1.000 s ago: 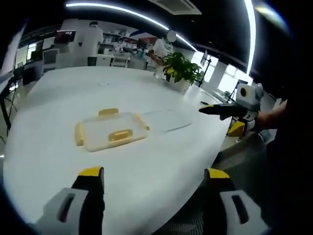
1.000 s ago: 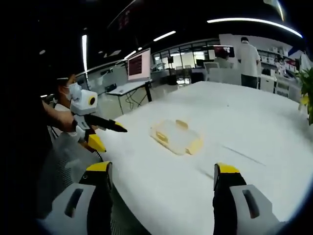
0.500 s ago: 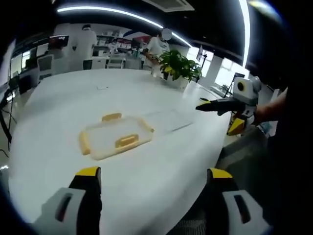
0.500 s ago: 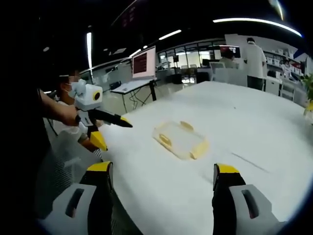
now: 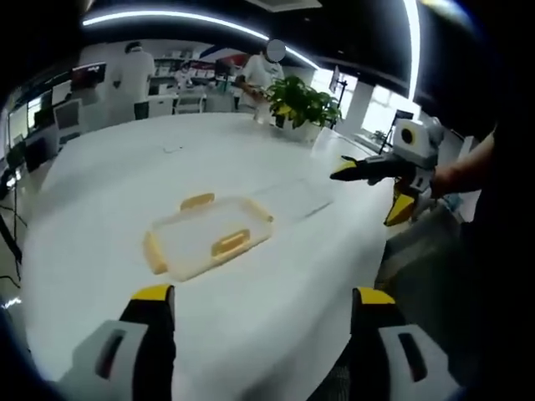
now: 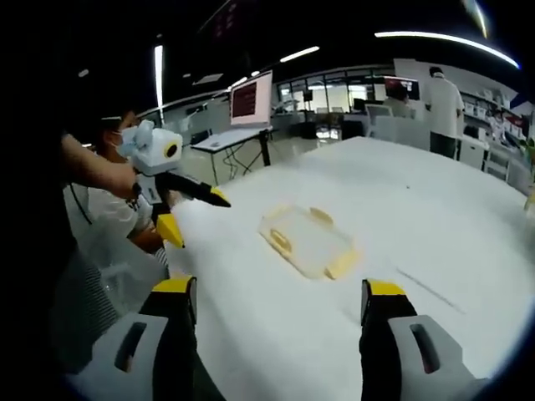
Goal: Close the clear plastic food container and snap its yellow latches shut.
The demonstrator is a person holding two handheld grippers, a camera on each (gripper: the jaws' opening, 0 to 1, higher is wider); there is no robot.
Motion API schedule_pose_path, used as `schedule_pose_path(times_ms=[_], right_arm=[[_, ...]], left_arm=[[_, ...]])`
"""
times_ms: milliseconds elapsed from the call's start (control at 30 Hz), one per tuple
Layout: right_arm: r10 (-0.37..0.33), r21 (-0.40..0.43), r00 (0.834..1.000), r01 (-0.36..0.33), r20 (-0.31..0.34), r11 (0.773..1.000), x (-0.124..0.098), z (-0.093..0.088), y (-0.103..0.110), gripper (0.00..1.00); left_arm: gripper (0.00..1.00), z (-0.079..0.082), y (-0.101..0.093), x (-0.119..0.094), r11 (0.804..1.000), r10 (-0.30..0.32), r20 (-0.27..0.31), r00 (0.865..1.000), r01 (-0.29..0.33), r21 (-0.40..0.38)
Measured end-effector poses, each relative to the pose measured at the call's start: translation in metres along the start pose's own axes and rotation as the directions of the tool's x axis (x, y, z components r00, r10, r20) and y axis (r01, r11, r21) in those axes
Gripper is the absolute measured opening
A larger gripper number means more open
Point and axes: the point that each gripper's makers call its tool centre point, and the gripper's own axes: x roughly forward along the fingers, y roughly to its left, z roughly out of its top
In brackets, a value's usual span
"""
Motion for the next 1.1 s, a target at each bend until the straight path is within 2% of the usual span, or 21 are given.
schedule_pose_path(times_ms=[500,600,1100], right_arm=[[0.005,-0.040,1.000,-0.006,-0.029,0.999,0.015,0.002,-0.012,0.78],[0.001,-0.068,0.999,-0.004,-0.043,0.998,0.020,0.003,-0.017,0.77],[-0.002,-0.105,0.998,-0.005,-0.062,0.994,0.037,0.010,-0.038,0.73]], left_arm=[[0.81,0.004,0.024,0.005,0.996,-0.019,-0.062,0.998,0.024,0.084],[0.80,0.005,0.029,0.008,0.995,-0.020,-0.074,0.997,0.028,0.100],[0.76,0.013,0.053,0.019,0.983,-0.020,-0.133,0.991,0.044,0.177]])
